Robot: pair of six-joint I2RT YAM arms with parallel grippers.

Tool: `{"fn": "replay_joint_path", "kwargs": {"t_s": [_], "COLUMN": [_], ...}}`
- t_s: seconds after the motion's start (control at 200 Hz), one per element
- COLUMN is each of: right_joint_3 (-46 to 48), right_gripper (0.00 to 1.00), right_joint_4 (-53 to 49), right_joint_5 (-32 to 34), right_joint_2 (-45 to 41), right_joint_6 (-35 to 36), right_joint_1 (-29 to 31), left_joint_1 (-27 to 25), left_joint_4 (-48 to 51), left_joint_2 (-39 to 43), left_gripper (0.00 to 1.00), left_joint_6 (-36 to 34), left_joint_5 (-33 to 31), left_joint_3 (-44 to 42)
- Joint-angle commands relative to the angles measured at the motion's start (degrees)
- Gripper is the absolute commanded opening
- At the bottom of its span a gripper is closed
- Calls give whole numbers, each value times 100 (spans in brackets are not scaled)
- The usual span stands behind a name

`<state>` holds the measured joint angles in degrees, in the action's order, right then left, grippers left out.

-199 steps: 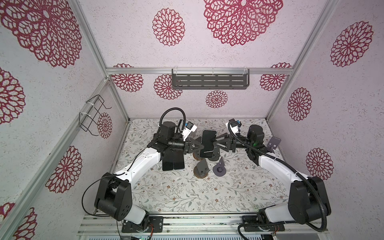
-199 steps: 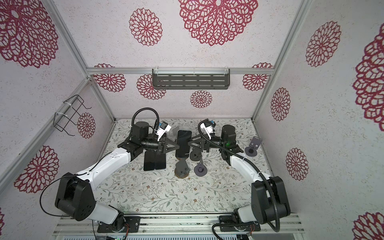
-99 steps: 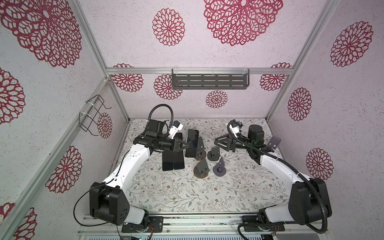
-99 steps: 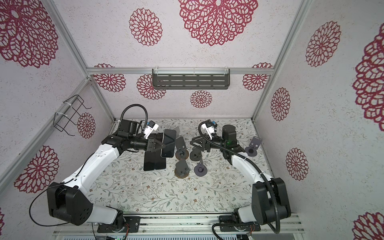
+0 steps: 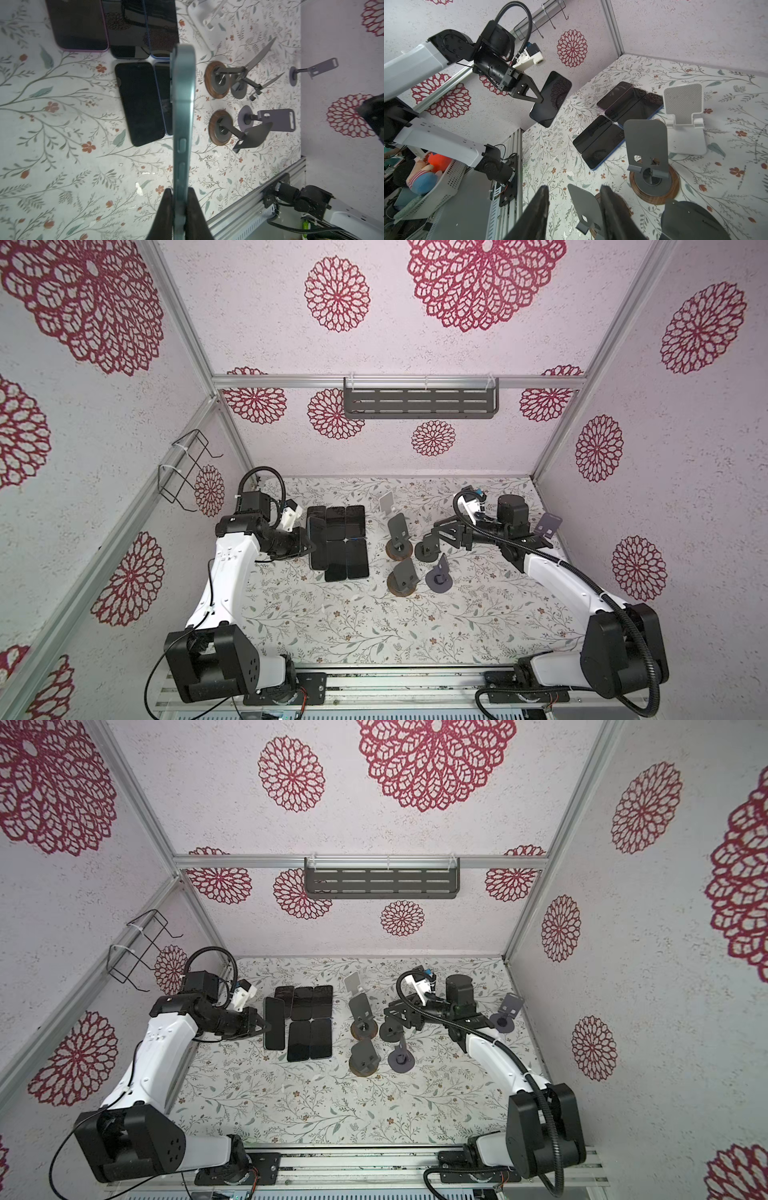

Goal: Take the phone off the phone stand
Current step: 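Carry the phone with the left gripper while the right gripper opens and withdraws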

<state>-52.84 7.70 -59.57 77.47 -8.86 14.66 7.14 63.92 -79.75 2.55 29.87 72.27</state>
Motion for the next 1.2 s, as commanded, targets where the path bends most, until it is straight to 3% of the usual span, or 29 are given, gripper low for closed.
{"fn": "replay_joint_path", "kwargs": {"t_s": [0.0,0.15,0.305,0.6,1.196], "right_joint_3": [9,261,627,751,804], "right_gripper": [43,43,42,42,42], "right_joint_4": [-203,-105,639,1155,1060], "right_joint_5": [13,-264,-539,-688,-582], "right_joint_2": [-329,-559,-760,-627,-630], "right_joint_6": [304,363,-176,-508,-414], "right_joint_1": [-50,-140,-318,-386,-389], "left_joint_1": [86,233,401,413,522], "left_joint_4": [200,44,-166,-283,-492], "left_joint_2": [-382,-856,-1310,-1997,-2686], "left_gripper": [0,0,0,0,0], "left_joint_6": [-211,-463,-534,-503,-354], "left_joint_5": [-779,-910,-673,-623,-197], "left_joint_3": [17,99,125,256,478]}}
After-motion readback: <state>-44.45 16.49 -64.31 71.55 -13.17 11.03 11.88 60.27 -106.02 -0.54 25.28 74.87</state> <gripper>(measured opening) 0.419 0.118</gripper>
